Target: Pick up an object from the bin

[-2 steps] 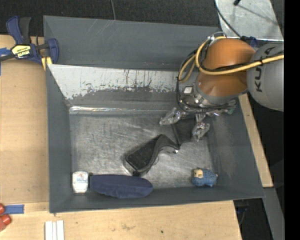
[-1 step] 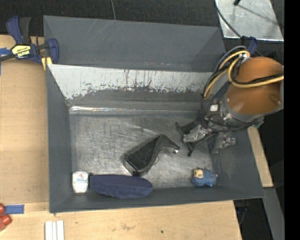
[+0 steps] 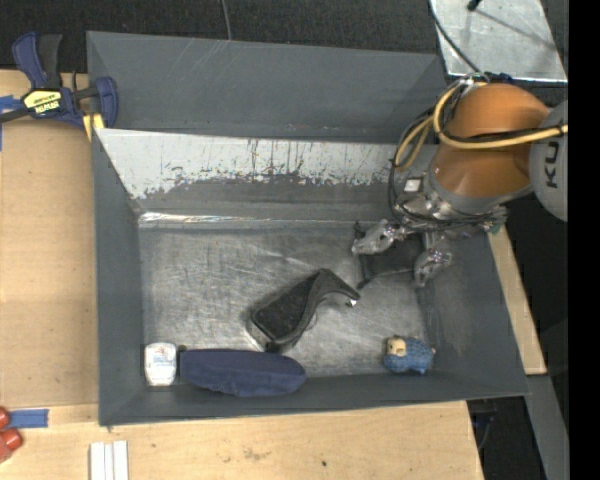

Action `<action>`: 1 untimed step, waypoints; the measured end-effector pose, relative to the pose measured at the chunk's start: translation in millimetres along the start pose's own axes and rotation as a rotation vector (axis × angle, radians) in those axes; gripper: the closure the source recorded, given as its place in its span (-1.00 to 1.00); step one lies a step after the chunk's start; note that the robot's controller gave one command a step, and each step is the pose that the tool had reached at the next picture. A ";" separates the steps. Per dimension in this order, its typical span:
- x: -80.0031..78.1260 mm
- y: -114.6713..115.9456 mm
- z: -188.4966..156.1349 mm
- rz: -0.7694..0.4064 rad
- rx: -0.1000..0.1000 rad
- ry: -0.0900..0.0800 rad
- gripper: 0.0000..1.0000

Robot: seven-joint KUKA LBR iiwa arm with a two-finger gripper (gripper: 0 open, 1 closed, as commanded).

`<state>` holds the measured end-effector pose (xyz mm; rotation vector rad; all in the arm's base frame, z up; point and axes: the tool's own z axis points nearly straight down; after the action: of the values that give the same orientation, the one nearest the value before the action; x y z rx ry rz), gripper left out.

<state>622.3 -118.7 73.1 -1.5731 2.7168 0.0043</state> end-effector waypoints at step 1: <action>-2.9 -5.3 0.0 -0.055 0.000 -0.003 -1.00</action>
Offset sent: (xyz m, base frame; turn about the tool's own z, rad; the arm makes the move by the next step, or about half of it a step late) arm 0.0045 -0.0035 -0.0031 -0.0568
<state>628.3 -118.8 73.0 -1.6467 2.6703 0.0070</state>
